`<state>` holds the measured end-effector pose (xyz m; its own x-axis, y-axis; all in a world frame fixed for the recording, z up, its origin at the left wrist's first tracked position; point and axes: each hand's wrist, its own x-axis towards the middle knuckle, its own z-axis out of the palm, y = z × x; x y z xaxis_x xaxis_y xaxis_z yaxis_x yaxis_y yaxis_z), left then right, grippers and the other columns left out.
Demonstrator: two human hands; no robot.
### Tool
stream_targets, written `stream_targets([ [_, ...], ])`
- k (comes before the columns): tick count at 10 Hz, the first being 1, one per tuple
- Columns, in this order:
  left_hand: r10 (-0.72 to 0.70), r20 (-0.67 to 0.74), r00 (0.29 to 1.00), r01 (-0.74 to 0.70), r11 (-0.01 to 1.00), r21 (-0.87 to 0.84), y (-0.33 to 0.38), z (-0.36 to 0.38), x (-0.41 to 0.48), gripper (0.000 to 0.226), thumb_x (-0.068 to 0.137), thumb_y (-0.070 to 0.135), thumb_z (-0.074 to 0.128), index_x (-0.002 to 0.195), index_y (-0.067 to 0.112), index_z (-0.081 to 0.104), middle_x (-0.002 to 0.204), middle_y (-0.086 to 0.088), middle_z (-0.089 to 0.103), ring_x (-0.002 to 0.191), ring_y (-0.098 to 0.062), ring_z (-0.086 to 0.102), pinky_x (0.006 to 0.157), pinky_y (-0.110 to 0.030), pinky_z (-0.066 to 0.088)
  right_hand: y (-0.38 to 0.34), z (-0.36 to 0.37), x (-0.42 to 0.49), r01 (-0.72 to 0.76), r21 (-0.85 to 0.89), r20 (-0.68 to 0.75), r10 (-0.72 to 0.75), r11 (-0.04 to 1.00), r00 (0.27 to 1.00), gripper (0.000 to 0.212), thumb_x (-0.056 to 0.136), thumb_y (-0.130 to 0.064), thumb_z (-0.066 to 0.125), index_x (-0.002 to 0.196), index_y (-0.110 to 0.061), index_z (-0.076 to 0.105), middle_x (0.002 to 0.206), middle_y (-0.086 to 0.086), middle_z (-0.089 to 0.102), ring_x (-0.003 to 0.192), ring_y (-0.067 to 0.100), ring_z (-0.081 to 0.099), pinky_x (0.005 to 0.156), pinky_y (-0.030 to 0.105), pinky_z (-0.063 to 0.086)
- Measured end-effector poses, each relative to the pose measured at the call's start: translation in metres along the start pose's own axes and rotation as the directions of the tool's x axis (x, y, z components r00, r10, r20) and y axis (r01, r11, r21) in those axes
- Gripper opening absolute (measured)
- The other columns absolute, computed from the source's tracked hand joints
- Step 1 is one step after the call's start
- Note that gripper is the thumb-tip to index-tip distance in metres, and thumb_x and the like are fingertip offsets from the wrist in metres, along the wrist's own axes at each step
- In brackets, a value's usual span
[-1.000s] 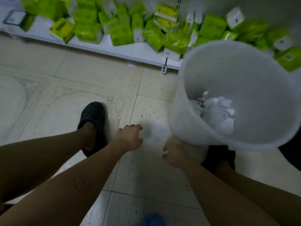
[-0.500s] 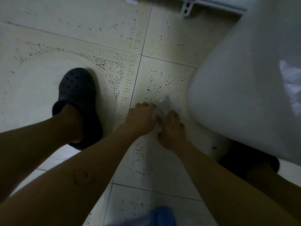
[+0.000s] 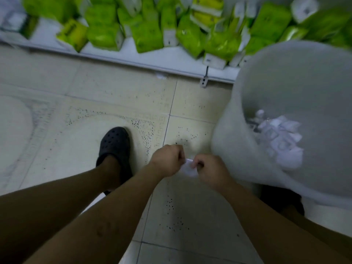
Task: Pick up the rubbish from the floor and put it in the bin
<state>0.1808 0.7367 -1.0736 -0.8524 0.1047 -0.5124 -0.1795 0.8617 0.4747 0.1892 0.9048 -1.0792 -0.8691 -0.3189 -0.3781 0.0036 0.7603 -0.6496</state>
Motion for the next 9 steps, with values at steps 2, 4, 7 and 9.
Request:
stream_targets([
  [2, 0.036, -0.191, 0.981, -0.054, 0.995, -0.088, 0.047, -0.077, -0.052, 0.011, 0.085, 0.031, 0.065, 0.078, 0.023, 0.064, 0.08, 0.0, 0.07, 0.067, -0.017, 0.063, 0.059, -0.027, 0.05, -0.053, -0.064, -0.052, 0.084, -0.048, -0.11, -0.089, 0.995, 0.99, 0.018, 0.089, -0.011, 0.054, 0.092, -0.019, 0.071, 0.098, -0.001, 0.072, 0.086, 0.015, 0.064, 0.083, 0.028, 0.052],
  [4, 0.162, -0.409, 0.898, -0.208, 0.976, -0.069, 0.11, -0.126, -0.097, 0.009, 0.08, 0.032, 0.07, 0.076, 0.024, 0.068, 0.076, 0.002, 0.07, 0.075, -0.016, 0.064, 0.065, -0.029, 0.05, -0.087, -0.113, -0.107, 0.182, -0.034, -0.343, -0.183, 0.983, 0.921, 0.023, 0.09, -0.015, 0.048, 0.104, -0.02, 0.065, 0.096, 0.001, 0.071, 0.079, 0.013, 0.06, 0.068, 0.017, 0.042],
  [7, 0.4, -0.398, 0.826, -0.346, 0.916, 0.203, 0.224, -0.1, -0.117, 0.071, 0.081, 0.045, 0.067, 0.143, 0.025, 0.037, 0.139, -0.005, 0.05, 0.128, -0.026, 0.045, 0.102, -0.041, 0.042, -0.025, -0.234, -0.172, -0.14, -0.122, -0.39, 0.082, 0.983, 0.917, 0.037, 0.08, -0.026, 0.063, 0.117, -0.027, 0.063, 0.122, 0.013, 0.058, 0.11, 0.031, 0.058, 0.095, 0.034, 0.046],
  [9, 0.448, -0.305, 0.841, -0.332, 0.87, 0.363, 0.241, -0.071, -0.131, 0.073, 0.083, 0.059, 0.056, 0.145, 0.027, 0.035, 0.147, -0.001, 0.044, 0.136, -0.022, 0.037, 0.107, -0.037, 0.035, 0.007, -0.228, -0.2, -0.172, -0.016, -0.437, 0.148, 0.985, 0.887, 0.053, 0.08, -0.037, 0.064, 0.131, -0.034, 0.05, 0.139, 0.007, 0.045, 0.127, 0.027, 0.045, 0.105, 0.035, 0.038],
])
